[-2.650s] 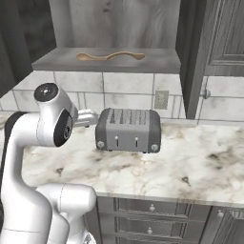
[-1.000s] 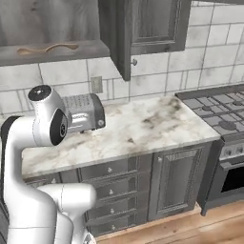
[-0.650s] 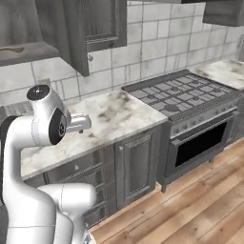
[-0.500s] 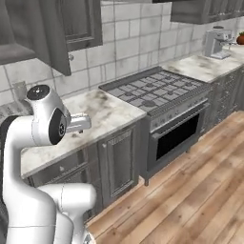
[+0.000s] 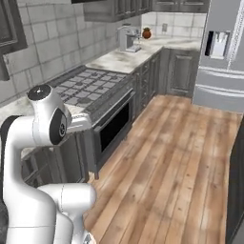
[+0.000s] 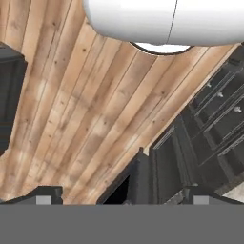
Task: Organize the utensils by type. Pick up the wooden spoons from the counter and place them in the open cabinet. Then pick up the metallic utensils from the counter and place them in the open drawer.
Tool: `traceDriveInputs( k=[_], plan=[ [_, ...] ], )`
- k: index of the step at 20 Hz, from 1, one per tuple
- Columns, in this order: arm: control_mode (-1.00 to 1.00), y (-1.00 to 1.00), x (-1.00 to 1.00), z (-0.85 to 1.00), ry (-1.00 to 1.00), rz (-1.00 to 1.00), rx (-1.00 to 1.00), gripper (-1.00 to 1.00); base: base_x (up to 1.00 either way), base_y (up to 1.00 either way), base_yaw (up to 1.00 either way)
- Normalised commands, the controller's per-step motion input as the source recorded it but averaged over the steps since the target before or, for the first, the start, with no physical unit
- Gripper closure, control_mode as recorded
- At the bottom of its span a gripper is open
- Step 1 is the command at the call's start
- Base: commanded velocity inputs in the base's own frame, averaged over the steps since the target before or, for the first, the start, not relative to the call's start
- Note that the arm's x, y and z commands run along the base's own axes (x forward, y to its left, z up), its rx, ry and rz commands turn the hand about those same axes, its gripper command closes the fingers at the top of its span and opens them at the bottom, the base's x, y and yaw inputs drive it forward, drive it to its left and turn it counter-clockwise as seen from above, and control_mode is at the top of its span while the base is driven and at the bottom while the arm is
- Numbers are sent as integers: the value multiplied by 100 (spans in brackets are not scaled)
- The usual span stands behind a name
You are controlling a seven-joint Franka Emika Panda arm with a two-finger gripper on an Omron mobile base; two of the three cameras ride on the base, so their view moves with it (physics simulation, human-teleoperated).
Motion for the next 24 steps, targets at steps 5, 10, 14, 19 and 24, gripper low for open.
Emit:
traceDriveInputs(
  k=[5,10,14,19,24],
  plan=[
    [100,0,0,0,0,0,0,-100,15,-36,-61],
    [100,0,0,0,0,0,0,-100,17,-37,-62],
    [100,0,0,0,0,0,0,-100,20,-35,-61],
    [100,0,0,0,0,0,0,-100,32,-30,-61],
    [100,0,0,0,0,0,0,-100,41,-24,-57]
  ],
)
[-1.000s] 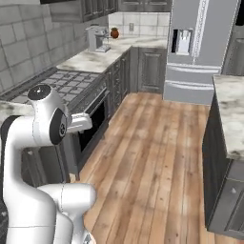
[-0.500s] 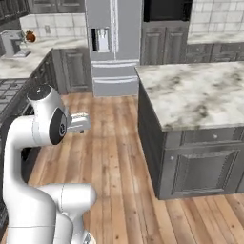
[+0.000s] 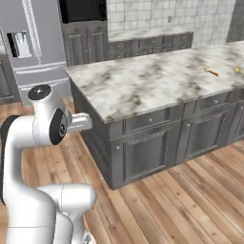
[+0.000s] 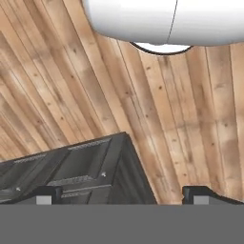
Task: Organize the utensils by type. Pick up the wooden spoons from the counter and place them in the open cabinet. Then pick up the metallic utensils from the counter and place them in the open drawer.
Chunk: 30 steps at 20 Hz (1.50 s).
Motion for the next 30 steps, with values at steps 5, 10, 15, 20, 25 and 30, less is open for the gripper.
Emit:
traceDriveInputs(
  k=[5,10,15,20,25,30],
  plan=[
    [100,0,0,0,0,0,0,-100,57,-18,-52],
    [100,0,0,0,0,0,0,-100,84,-3,-41],
    [100,0,0,0,0,0,0,-100,99,0,-29],
    [100,0,0,0,0,0,0,-100,99,0,-26],
    [100,0,0,0,0,0,0,-100,99,0,-18],
    [100,0,0,0,0,0,0,-100,98,0,-6]
  ],
)
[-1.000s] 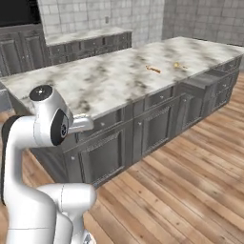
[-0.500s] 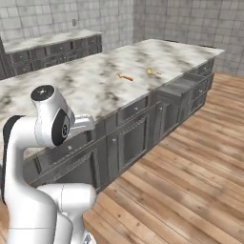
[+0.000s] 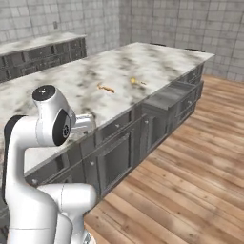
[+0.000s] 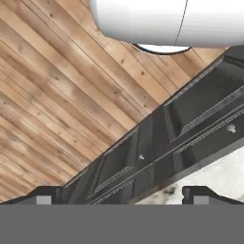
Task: Organize the utensils by type. Pick up the wooden spoons from the counter and place them in the open cabinet. Then pick up the metallic utensils from the counter and place them in the open drawer.
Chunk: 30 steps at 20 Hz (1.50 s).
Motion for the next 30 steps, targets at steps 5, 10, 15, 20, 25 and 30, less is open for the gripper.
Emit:
traceDriveInputs(
  k=[5,10,15,20,25,30],
  plan=[
    [100,0,0,0,0,0,0,-100,96,-6,0],
    [100,0,0,0,0,0,0,-100,80,-16,0],
    [100,0,0,0,0,0,0,-100,66,-13,0],
    [100,0,0,0,0,0,0,-100,49,-5,5],
    [100,0,0,0,0,0,0,-100,65,-10,7],
    [100,0,0,0,0,0,0,-100,73,-4,7]
  ],
)
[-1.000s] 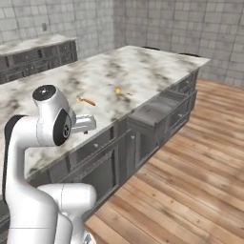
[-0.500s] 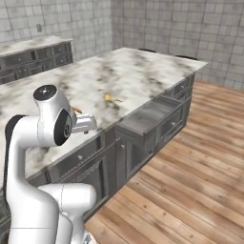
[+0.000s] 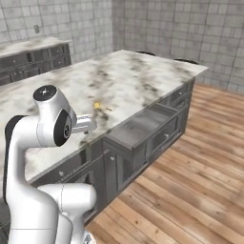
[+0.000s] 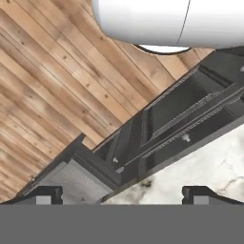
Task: Organize the utensils by type. Pick up the wooden spoons from the counter and place them in the open cabinet. Then pick up the metallic utensils from the counter and place them in the open drawer.
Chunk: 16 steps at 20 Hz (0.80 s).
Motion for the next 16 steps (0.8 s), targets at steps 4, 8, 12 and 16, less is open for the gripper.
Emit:
traceDriveInputs(
  k=[4,8,12,16],
  plan=[
    [100,0,0,0,0,0,0,-100,76,0,7],
    [100,0,0,0,0,0,0,-100,66,0,10],
    [100,0,0,0,0,0,0,-100,51,1,10],
    [100,0,0,0,0,0,0,-100,37,20,8]
  ],
)
